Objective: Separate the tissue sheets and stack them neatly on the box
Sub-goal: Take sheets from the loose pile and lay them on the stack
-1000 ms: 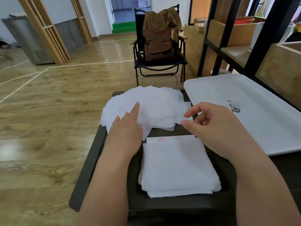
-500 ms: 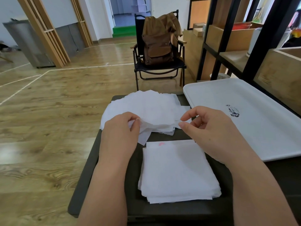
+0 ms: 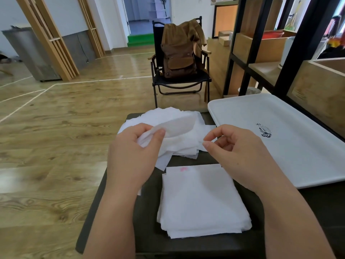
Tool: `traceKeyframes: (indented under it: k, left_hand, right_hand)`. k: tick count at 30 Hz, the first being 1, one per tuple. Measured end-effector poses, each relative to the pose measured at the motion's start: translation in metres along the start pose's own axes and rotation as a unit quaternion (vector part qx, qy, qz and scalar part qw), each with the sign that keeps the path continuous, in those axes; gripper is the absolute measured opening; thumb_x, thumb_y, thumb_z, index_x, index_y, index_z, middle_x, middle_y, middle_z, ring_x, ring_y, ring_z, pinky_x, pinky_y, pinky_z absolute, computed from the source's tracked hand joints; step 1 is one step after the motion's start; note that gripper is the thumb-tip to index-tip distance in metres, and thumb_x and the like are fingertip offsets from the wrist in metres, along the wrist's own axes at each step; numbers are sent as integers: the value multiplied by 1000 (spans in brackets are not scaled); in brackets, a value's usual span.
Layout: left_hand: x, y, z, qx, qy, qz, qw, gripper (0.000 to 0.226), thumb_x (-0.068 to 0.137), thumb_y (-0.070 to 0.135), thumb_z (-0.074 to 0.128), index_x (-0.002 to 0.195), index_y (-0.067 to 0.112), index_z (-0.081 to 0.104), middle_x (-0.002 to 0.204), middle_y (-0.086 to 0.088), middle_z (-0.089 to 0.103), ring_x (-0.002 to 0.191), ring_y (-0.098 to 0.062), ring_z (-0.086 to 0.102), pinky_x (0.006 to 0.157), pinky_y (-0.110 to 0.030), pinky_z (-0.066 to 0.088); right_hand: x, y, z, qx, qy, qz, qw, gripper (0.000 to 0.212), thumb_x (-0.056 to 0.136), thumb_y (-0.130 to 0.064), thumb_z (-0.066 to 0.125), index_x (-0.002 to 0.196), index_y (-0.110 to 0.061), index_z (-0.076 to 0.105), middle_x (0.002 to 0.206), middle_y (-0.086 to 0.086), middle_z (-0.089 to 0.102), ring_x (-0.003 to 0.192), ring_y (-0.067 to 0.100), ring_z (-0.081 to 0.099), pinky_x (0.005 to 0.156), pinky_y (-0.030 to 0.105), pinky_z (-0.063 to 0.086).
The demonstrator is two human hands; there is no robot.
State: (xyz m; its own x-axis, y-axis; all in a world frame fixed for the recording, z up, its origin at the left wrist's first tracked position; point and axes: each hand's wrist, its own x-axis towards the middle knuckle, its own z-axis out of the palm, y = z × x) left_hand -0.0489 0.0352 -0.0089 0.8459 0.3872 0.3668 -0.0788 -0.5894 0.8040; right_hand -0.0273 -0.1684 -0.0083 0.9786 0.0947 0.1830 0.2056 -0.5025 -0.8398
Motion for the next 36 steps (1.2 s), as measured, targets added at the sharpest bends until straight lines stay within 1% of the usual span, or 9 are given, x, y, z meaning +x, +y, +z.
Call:
traceKeyframes:
  k: [3, 10, 13, 17, 22, 24, 28, 33, 36]
  left_hand:
    - [-3, 11, -6, -147, -26, -46, 988, 16, 90, 42, 66, 80, 31, 71, 78, 2, 72, 72, -22, 68, 60, -42, 53]
    - [-4, 31, -12, -404, -77, -162, 897, 27, 96, 32, 59, 76, 30, 77, 86, -1, 77, 72, -13, 73, 54, -26, 55]
    - [-5, 33, -7, -412, -82, -173, 891, 24, 98, 31, 56, 85, 27, 77, 93, -4, 77, 78, -16, 74, 59, -31, 58]
    - [-8, 34, 0, -402, -73, -161, 898, 21, 99, 33, 54, 96, 26, 74, 100, -4, 77, 90, -20, 74, 68, -33, 58]
    - [-10, 36, 1, -372, -67, -104, 920, 20, 100, 26, 55, 90, 25, 73, 93, -1, 77, 83, -14, 74, 60, -22, 56]
    - [-9, 35, -2, -365, -51, -69, 927, 13, 98, 20, 57, 97, 22, 70, 84, 4, 77, 72, -6, 71, 56, -17, 52]
    - [-9, 34, -8, -334, -56, -17, 941, 24, 96, 14, 60, 112, 31, 61, 73, 9, 73, 63, -3, 66, 55, -14, 49]
    - [-11, 34, -16, -275, -105, 41, 955, 31, 86, 27, 65, 110, 46, 68, 97, 6, 76, 88, -13, 72, 71, -25, 58]
    - [-12, 35, -21, -272, -135, 53, 951, 32, 84, 32, 65, 114, 44, 69, 101, 6, 76, 94, -14, 73, 75, -27, 59]
  right_hand:
    - [-1, -4, 0, 5, -4, -3, 1000, 7, 84, -37, 66, 79, -33, 66, 68, -22, 62, 59, 0, 56, 57, 20, 42]
    - [-3, -13, 7, 123, -61, 8, 991, 24, 83, -57, 53, 97, -38, 59, 82, -17, 73, 77, 1, 69, 81, 35, 54]
    - [-4, -16, 15, 197, -79, 15, 977, 38, 83, -62, 51, 116, -42, 50, 87, -15, 75, 83, 2, 71, 88, 36, 53]
    - [-6, -20, 18, 240, -41, -17, 970, 57, 91, -43, 61, 134, -58, 27, 83, -2, 75, 85, 7, 71, 89, 34, 52]
    - [-6, -23, 14, 266, 36, -48, 962, 54, 92, -18, 63, 124, -58, 45, 79, 28, 61, 80, 41, 59, 77, 38, 56]
    - [-7, -24, 10, 267, 62, -62, 960, 40, 93, -17, 62, 114, -51, 57, 75, 21, 64, 72, 38, 57, 65, 28, 53]
    - [-7, -26, 4, 276, 75, -85, 954, 24, 93, -14, 60, 91, -34, 73, 74, -5, 69, 64, 0, 58, 58, 9, 47]
    - [-10, -30, -3, 273, 20, -103, 956, 31, 91, -6, 62, 100, -33, 74, 87, -4, 72, 72, 6, 63, 66, 14, 53]
    - [-11, -32, -4, 290, -18, -119, 949, 43, 86, 2, 67, 108, -34, 70, 96, 0, 71, 87, 22, 68, 80, 34, 60]
